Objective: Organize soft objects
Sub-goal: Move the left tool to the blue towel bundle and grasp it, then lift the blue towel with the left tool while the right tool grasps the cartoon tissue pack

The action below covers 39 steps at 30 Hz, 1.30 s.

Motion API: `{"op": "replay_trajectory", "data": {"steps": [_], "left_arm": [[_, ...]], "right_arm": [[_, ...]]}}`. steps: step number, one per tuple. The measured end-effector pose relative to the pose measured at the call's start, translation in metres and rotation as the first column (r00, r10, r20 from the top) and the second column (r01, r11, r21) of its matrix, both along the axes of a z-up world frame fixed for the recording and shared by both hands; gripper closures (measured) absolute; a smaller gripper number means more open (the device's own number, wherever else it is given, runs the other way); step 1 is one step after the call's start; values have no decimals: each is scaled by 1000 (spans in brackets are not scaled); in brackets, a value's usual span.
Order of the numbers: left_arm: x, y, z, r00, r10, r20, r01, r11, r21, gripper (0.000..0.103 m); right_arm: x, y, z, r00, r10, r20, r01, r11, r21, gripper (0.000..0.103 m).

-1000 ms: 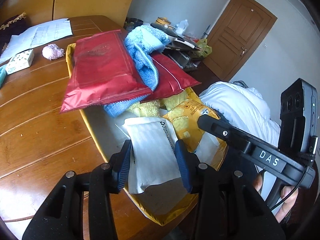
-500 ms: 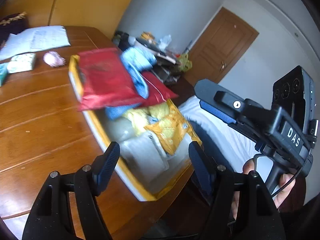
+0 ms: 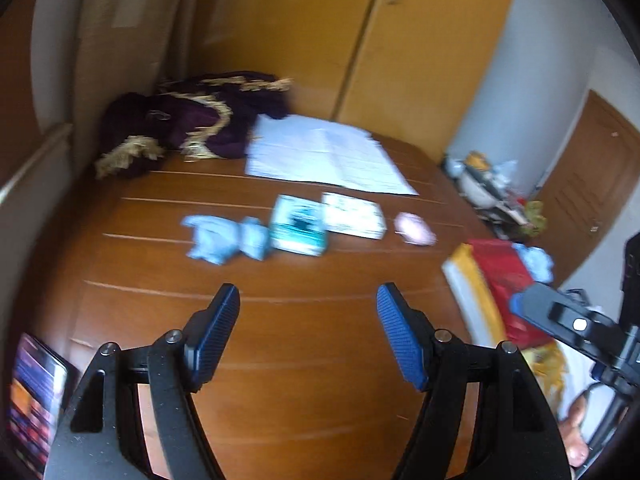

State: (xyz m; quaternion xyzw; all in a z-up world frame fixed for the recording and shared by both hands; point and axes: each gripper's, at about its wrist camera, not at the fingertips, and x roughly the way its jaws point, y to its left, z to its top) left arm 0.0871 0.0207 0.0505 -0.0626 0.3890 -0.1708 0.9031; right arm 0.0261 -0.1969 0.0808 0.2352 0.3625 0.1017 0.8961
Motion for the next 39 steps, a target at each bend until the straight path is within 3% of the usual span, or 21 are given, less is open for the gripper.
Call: {"op": "replay_trajectory", "data": {"steps": [5,13,18,22,27,31,34,39], "left_arm": [[48,17,-17,1000,13,-15,-12,998,59,32],[106,-9,-41,995,-85,-58,92,986,139,32],[114,-17,-57,980,-138,-144,156,981,117,32],[96,-22,-59,972,-170,-164,195,969,153,32],[93,-19,-63,986,-76,-150,106,974,201,33],[92,-13,-72,985,-24,-173,61,975,213,54],[89,-3,-72,986,-3,-168,29,987,155,71],[88,21,-76,985,32,-168,-33,999,-3,77]], "right_arm": [[58,14,-19,997,-37,-63,39,998,44,29],[109,4,-65,988,-124,-91,130,989,65,29],[117,-1,-85,985,-133,-108,143,986,88,29],[115,2,-83,990,-123,-71,128,990,64,29],[116,5,-87,993,-98,-74,104,991,86,29],[116,5,-88,993,-96,-74,102,992,77,29],[117,6,-90,993,-92,-80,98,993,70,30],[122,18,-95,994,-40,-99,45,998,52,42]]}}
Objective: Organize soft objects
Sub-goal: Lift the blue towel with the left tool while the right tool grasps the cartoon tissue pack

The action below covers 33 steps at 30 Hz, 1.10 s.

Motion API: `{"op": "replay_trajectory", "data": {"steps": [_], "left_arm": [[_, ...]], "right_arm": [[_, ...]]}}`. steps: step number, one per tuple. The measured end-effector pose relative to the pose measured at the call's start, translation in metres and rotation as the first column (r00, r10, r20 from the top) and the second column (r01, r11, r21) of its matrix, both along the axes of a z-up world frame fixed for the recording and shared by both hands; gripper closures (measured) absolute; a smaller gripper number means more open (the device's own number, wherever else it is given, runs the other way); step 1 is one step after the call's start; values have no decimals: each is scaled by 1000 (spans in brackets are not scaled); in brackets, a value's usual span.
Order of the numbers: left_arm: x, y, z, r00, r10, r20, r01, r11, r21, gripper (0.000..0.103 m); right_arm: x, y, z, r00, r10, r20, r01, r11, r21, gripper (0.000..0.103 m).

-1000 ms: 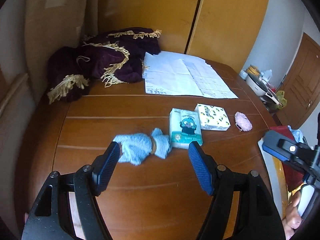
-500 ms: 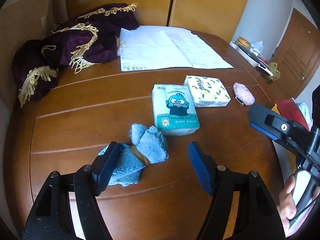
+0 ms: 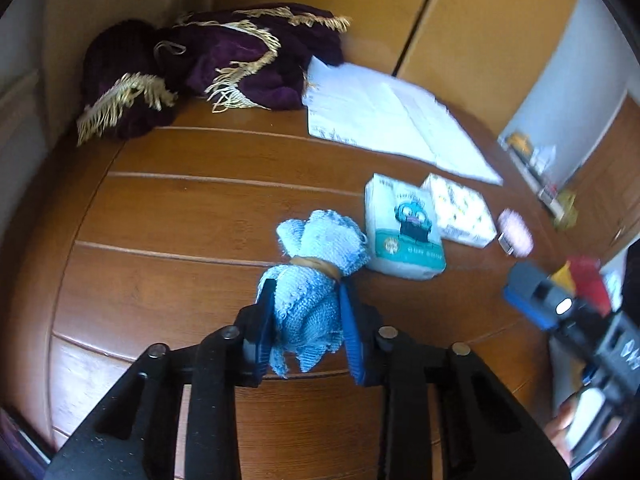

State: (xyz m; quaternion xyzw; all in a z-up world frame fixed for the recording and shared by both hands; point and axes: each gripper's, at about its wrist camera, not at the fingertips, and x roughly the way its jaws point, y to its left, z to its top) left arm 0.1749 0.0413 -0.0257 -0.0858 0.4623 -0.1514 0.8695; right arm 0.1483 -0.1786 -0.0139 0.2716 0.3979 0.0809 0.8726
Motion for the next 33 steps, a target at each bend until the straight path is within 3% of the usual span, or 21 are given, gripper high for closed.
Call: {"op": "replay_trajectory", "data": {"steps": [4,12,19,25,30,33], "left_arm": [[0,13,2,998,53,14,-52,997,-58,78],[-2,22,6,995,96,24,-93,992,-84,78],[-6,18,10,995,85,50,-81,994,-79,78],[-7,27,11,989,133,58,-128,989,-79,78],[-5,29,9,989,142,51,-138,987,-79,78],[-6,28,9,989,137,51,-133,988,-80,78]], "right_arm": [[11,12,0,998,49,-36,-47,998,34,47],[60,54,-13,978,51,-201,-62,997,-46,45],[77,80,-11,975,25,-221,-68,979,-190,44],[90,87,-10,971,7,-240,-66,968,-241,44],[85,96,-11,975,-6,-221,-72,935,-347,58],[74,90,-10,976,13,-219,-87,939,-332,69]]}}
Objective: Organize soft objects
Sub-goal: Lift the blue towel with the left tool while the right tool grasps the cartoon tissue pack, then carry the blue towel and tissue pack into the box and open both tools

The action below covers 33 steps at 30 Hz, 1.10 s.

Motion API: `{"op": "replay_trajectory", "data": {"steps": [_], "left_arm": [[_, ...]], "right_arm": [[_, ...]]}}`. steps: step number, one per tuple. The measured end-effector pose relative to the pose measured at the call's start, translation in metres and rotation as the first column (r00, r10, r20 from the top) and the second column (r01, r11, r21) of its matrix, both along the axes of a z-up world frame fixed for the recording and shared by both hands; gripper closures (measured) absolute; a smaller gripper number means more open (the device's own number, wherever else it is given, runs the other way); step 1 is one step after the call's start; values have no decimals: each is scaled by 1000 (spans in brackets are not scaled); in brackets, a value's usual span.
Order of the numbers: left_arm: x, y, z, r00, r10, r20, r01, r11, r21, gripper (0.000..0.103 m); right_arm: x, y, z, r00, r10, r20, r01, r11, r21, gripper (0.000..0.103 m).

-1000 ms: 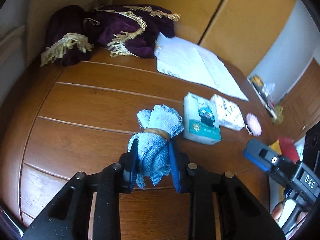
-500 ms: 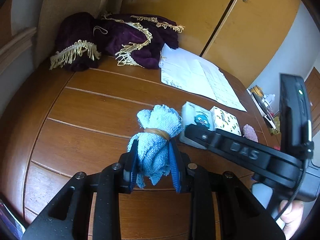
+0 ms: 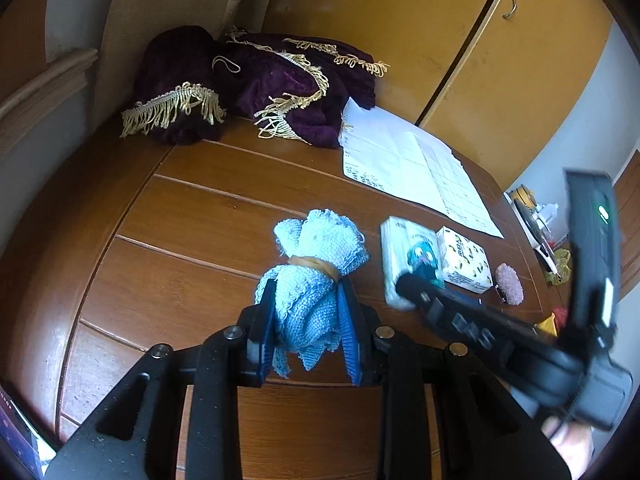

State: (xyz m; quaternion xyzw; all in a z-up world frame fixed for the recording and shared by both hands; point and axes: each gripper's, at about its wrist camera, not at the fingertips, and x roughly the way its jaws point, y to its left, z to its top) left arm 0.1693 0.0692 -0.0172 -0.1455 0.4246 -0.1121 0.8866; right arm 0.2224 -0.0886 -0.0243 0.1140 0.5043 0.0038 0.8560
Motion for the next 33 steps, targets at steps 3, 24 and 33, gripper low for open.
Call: {"op": "replay_trajectory", "data": {"steps": [3,24,33], "left_arm": [[-1,-4,-2,1000,-7,1,7,1000,12,78],[-160,-113,56,965,-262,32,264,959,-104,78],[-199,-181,74,902,-423,85,429,900,-80,78]], "right_arm": [[-27,-15,5,1000,-4,12,3,999,45,75],[-263,-115,99,945,109,308,-174,965,194,75],[-309,-176,109,945,-1,327,-57,984,168,74]]}}
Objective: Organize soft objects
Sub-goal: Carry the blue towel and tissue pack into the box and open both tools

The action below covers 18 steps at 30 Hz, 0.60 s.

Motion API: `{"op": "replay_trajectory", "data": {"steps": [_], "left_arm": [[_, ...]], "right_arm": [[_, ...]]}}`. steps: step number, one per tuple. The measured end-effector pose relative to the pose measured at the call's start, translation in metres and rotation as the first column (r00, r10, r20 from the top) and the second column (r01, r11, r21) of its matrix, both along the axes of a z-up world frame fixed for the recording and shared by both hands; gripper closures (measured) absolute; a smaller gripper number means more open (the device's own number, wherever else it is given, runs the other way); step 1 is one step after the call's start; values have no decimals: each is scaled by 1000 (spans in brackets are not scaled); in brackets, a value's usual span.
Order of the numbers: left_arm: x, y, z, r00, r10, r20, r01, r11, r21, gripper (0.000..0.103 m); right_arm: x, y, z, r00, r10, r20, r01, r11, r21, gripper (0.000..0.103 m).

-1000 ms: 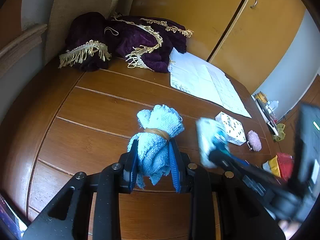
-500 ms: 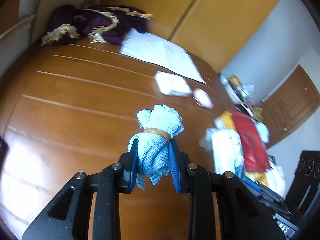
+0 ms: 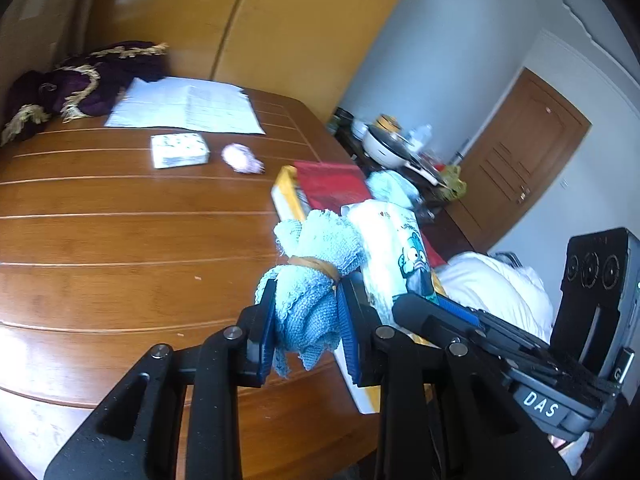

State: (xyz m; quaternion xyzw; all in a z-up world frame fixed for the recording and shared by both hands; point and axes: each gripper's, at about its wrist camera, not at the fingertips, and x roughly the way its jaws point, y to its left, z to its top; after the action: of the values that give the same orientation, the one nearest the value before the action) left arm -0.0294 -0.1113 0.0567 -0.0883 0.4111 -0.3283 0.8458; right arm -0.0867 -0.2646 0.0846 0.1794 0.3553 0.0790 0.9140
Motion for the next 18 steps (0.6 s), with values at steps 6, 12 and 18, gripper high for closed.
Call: {"op": "replay_trajectory", "data": {"steps": [6,12,18], "left_arm": [[-13,-40,-4,996,-89,-10,89,996,14,78],[-19,-72,-13,988,-150,-29,151,988,29,78],[-17,-94,-27,985,-170,-39,172,983,65,78]], "right_arm": [[-27,-43,-13,994,-102,-38,102,995,-21,74],[-40,-68,-32,976,-192,-100,184,979,-86,73],[-40,-78,-44,964,-223,-146,204,970,-135,73]]}}
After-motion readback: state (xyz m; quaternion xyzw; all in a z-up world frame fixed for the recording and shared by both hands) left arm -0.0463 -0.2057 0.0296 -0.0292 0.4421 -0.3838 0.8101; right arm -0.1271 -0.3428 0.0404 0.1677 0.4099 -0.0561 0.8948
